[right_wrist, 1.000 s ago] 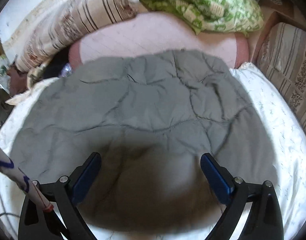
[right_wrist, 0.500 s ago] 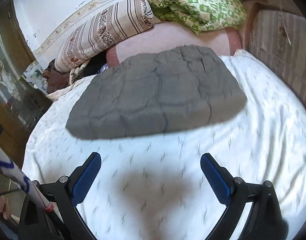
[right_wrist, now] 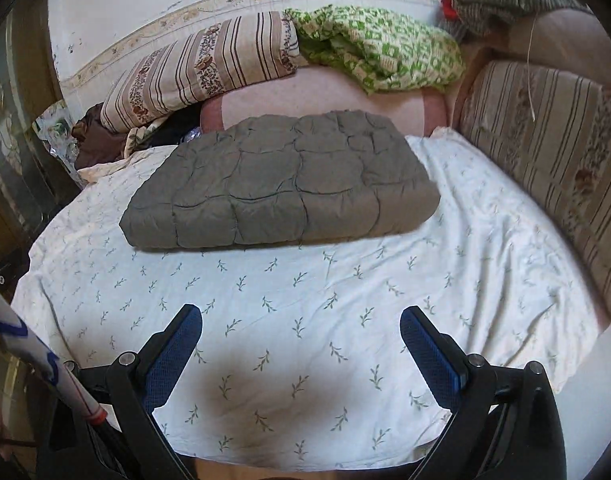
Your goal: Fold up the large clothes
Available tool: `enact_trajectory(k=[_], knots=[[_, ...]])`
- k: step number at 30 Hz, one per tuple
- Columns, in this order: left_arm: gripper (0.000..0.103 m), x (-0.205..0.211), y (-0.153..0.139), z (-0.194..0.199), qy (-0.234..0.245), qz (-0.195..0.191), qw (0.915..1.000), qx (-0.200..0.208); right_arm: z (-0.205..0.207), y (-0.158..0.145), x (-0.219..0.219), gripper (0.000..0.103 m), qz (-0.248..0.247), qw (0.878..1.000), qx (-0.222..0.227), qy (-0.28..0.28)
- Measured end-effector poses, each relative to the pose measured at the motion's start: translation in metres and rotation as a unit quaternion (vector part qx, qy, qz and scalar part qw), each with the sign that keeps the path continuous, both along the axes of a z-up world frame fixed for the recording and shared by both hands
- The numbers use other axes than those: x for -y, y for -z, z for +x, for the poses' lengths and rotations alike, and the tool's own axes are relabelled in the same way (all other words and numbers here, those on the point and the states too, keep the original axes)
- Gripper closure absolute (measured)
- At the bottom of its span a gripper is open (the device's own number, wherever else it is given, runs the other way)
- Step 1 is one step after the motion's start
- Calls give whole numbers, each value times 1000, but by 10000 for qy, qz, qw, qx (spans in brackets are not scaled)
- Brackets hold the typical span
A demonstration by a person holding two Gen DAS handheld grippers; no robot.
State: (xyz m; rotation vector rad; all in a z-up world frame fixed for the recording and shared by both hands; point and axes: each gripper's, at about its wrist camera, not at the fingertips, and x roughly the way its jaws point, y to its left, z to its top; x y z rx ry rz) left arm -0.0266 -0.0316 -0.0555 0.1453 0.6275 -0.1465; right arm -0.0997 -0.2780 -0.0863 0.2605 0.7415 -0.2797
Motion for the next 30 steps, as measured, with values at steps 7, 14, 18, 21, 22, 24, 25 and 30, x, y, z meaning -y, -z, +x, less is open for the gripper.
enact_trajectory(k=[7, 14, 18, 21, 22, 24, 25, 30], knots=[[5, 3, 10, 7, 71, -18, 9997, -234, 3, 5, -8, 2, -161, 9998, -131, -49], [5, 8, 24, 15, 127, 13, 9987, -488, 9, 16, -9, 2, -241, 9992, -306, -55], [5, 11, 30, 19, 175, 28, 9982, -580, 13, 23, -9, 2, -252, 9988, -413, -34], [5, 11, 34, 21, 204, 28, 9977, -646, 15, 28, -7, 2, -266, 9984, -499, -19], [5, 12, 36, 22, 212, 32, 9975, -670, 16, 30, -6, 2, -264, 9983, -528, -19], [5, 13, 39, 24, 229, 36, 9971, -728, 17, 33, -6, 2, -260, 9981, -567, -19], [5, 14, 40, 25, 236, 35, 9969, -754, 18, 34, -5, 2, -263, 9979, -586, -21], [5, 16, 47, 29, 281, 30, 9956, -892, 20, 39, -7, 2, -313, 9974, -646, -35]])
